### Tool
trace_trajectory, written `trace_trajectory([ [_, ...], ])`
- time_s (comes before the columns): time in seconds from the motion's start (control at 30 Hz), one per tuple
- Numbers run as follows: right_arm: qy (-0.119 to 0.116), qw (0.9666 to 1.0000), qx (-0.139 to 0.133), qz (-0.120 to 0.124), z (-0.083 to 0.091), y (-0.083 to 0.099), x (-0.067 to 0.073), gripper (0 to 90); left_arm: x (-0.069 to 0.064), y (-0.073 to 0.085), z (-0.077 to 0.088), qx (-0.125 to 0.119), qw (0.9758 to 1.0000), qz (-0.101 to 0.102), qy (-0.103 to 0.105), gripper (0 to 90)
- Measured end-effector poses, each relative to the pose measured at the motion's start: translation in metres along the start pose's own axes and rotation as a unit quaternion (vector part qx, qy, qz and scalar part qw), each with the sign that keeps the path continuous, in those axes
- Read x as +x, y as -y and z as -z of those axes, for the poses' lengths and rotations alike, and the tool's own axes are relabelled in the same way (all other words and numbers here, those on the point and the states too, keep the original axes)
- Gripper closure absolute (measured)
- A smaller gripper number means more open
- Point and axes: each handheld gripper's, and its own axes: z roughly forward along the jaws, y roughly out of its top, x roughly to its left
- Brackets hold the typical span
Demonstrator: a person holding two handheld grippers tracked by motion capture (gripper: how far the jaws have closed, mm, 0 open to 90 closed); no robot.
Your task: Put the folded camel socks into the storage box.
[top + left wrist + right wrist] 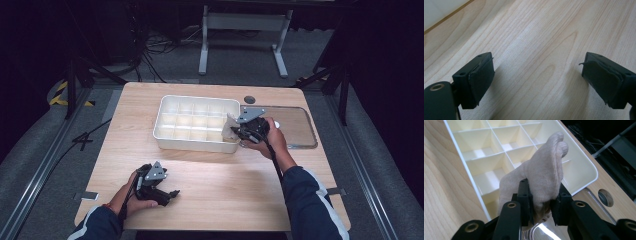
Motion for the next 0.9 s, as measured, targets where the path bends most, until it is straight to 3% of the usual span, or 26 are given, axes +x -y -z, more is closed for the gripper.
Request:
trace_trajectory([
  [0.13, -0.003, 0.9996, 0.018, 0.022, -0.003, -0.001, 0.003, 72.2, 0.000, 0.000, 0.000, 0.000, 1.0000, 0.000, 0.000, 11.0],
  [0.43, -0.011, 0.9983, 0.049, 0.032, -0.014, -0.005, 0.003, 72.4, 0.000, 0.000, 0.000, 0.000, 1.0000, -0.001, 0.000, 11.0],
  [0.63, -0.011, 0.9946, 0.086, 0.058, -0.024, -0.010, 0.007, 72.4, 0.000, 0.000, 0.000, -0.001, 1.0000, 0.001, 0.000, 11.0],
  [0.9, -0.036, 0.9903, 0.122, 0.057, -0.036, -0.009, 0.004, 72.7, 0.000, 0.000, 0.000, -0.001, 1.0000, 0.001, 0.000, 11.1],
])
